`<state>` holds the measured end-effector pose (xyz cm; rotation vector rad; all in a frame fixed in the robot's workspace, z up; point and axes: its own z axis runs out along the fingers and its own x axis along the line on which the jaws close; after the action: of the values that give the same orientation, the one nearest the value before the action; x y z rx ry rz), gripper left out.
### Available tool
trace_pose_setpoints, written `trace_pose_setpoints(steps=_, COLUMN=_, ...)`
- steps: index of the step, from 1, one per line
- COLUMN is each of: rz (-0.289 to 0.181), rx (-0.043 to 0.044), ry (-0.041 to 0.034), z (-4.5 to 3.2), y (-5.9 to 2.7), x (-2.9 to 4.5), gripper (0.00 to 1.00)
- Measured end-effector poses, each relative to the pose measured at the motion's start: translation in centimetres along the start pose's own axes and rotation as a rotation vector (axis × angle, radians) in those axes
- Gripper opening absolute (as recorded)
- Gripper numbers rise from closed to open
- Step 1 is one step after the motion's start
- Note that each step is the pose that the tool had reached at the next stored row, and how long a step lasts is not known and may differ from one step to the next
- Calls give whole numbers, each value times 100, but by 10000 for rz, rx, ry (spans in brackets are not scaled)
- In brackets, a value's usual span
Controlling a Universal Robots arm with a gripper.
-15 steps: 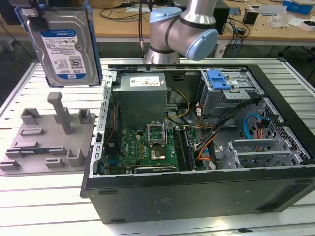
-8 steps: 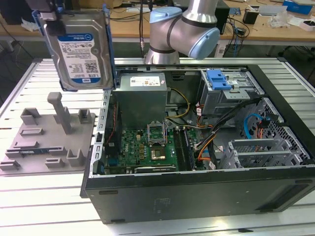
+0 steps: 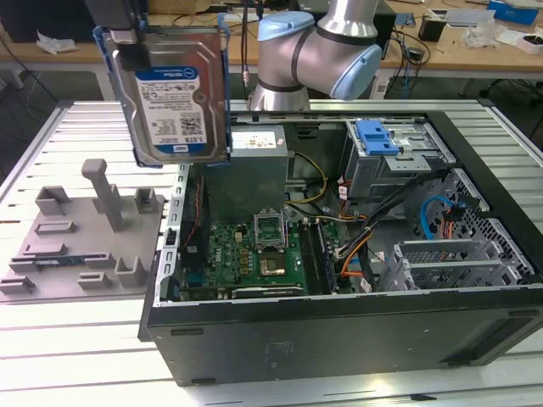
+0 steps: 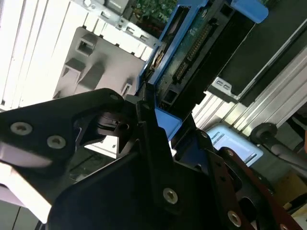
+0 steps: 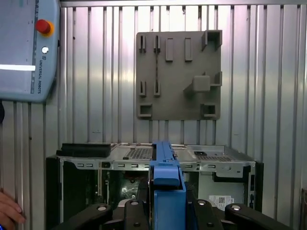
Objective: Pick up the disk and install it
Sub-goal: 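Pick up the disk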
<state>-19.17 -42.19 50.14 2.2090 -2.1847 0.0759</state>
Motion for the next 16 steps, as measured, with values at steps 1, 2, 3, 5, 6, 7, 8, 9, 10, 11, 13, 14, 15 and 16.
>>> trace_pose_setpoints(steps=1, rz=1, rx=1, ry=-1, z=2, y=-38, x=19, gripper=37)
trace_pose_setpoints(steps=2, rz=2, rx=2, ry=-2, z=5, y=-78, x=40, gripper=37)
trace_pose_setpoints(steps=3, rz=0, rx=1, ry=-1, z=5, y=-117, x=61, gripper=37)
trace_pose_setpoints(steps=5, rz=3, rx=0, ry=-1, z=8, y=-192, x=99, gripper=37)
trace_pose_setpoints(steps=6, rz=0, rx=1, ry=0, z=10, y=-233, x=119, gripper=37)
trace_pose_setpoints(steps=7, rz=2, rx=0, ry=-1, z=13, y=-303, x=154, gripper=37)
trace_pose_setpoints(steps=8, rz=1, rx=0, ry=-1, z=14, y=-341, x=171, gripper=37)
trace_pose_setpoints(steps=9, rz=0, rx=1, ry=-1, z=15, y=-380, x=189, gripper=37)
trace_pose_setpoints(steps=10, rz=2, rx=1, ry=-2, z=18, y=-437, x=214, gripper=37)
trace_pose_setpoints(steps=11, rz=2, rx=1, ry=-1, z=19, y=-475, x=230, gripper=37)
trace_pose_setpoints(steps=13, rz=2, rx=1, ry=-1, z=22, y=-554, x=263, gripper=37)
trace_pose_setpoints(steps=14, rz=0, rx=1, ry=-1, z=23, y=-611, x=285, gripper=37)
trace_pose_setpoints(steps=15, rz=-1, rx=0, ry=-1, z=24, y=-648, x=301, gripper=37)
trace_pose_setpoints(steps=16, rz=0, rx=1, ry=-1, z=26, y=-686, x=317, gripper=37)
